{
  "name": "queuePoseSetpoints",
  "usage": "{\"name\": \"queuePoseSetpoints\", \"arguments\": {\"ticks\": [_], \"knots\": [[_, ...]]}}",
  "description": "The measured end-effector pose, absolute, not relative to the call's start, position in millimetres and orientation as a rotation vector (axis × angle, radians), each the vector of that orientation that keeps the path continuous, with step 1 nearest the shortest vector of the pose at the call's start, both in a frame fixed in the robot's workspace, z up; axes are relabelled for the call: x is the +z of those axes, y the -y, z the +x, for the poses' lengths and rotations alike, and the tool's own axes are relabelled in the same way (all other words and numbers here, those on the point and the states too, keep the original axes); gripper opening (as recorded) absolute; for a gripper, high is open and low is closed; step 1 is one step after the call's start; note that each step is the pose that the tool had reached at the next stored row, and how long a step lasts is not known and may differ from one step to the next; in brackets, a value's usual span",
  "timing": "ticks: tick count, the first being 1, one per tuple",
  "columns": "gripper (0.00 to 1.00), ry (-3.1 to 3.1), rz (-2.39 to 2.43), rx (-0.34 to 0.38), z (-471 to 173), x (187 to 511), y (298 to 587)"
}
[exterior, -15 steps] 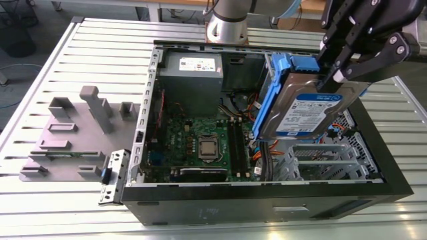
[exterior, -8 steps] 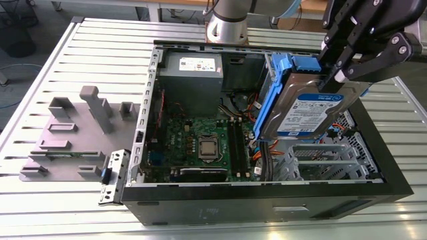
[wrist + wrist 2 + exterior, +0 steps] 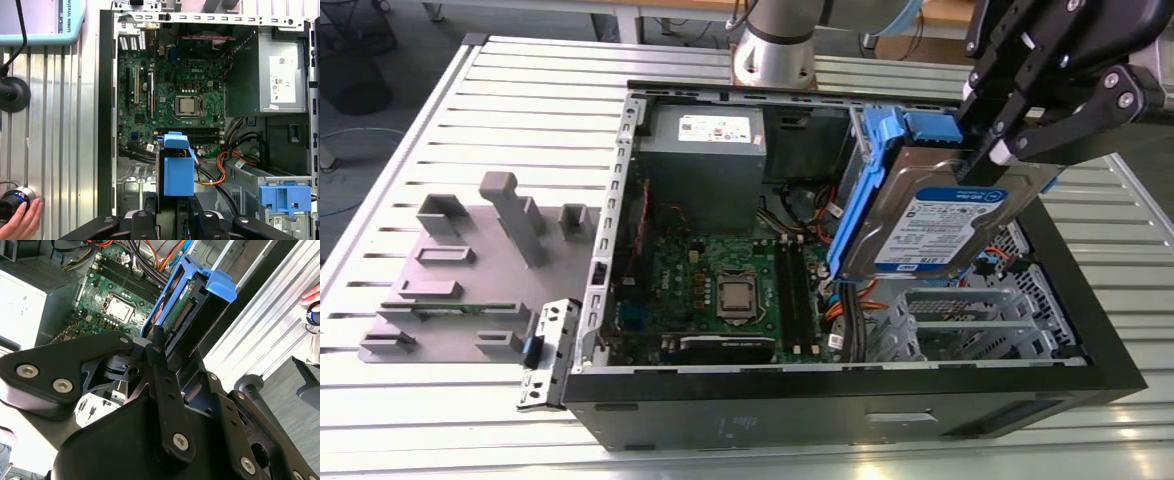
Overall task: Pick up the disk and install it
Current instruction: 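Pick up the disk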
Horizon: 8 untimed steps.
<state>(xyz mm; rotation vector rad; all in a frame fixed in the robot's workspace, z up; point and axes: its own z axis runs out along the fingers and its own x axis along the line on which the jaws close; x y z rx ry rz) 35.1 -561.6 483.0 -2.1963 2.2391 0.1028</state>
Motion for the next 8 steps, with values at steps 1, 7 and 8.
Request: {"name": "queuePoseSetpoints", "arguments": {"ticks": [1, 7, 8], "knots": [[0.35, -2.239, -2.196, 0.103, 35.1, 483.0, 561.6], [0.35, -2.239, -2.196, 0.103, 40.2, 482.7, 561.6], [0.35, -2.239, -2.196, 0.103, 42.0, 482.5, 561.6]]}}
